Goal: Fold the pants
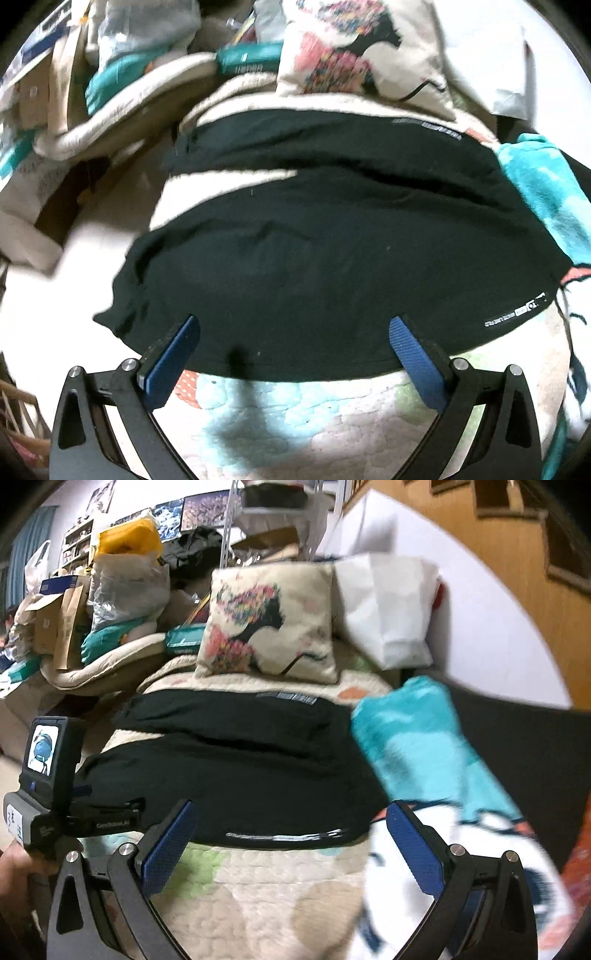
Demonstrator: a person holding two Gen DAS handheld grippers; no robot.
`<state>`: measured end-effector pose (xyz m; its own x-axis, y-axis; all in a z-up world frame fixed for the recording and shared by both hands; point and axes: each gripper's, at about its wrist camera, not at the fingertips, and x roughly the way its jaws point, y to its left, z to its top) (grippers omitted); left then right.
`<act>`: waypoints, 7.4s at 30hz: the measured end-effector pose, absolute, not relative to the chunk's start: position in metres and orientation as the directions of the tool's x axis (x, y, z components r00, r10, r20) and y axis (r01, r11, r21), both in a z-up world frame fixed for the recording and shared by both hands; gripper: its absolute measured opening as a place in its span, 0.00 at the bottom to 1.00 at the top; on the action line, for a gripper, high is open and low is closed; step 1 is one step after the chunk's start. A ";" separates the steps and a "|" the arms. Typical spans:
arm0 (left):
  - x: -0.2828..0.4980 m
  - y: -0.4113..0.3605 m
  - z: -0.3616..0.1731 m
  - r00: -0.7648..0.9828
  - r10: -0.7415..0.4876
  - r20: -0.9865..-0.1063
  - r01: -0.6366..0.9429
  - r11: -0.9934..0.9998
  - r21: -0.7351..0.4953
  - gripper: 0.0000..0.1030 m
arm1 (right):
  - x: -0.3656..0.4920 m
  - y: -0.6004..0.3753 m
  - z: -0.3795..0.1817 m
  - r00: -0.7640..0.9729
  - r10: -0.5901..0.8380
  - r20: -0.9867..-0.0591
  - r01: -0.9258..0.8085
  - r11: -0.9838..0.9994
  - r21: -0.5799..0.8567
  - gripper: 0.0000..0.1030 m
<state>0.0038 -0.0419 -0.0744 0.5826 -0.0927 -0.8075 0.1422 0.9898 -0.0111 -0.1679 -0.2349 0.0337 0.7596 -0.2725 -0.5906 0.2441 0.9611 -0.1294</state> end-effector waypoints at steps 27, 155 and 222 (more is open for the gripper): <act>0.000 -0.005 -0.055 0.612 -0.104 -0.784 0.062 0.995 -0.083 1.00 | -0.098 -0.220 0.062 0.816 -0.141 -0.560 0.056 0.985 -0.165 1.00; 0.011 0.127 -0.078 0.437 -0.081 -0.896 -0.089 0.987 -0.132 0.45 | -0.030 -0.252 -0.088 0.275 0.242 -0.930 -0.250 0.952 0.174 0.11; 0.028 0.209 -0.140 0.313 -0.179 -0.933 -0.624 0.702 -0.344 0.15 | 0.164 0.025 -0.080 0.301 0.367 -0.880 -0.526 0.834 0.167 0.30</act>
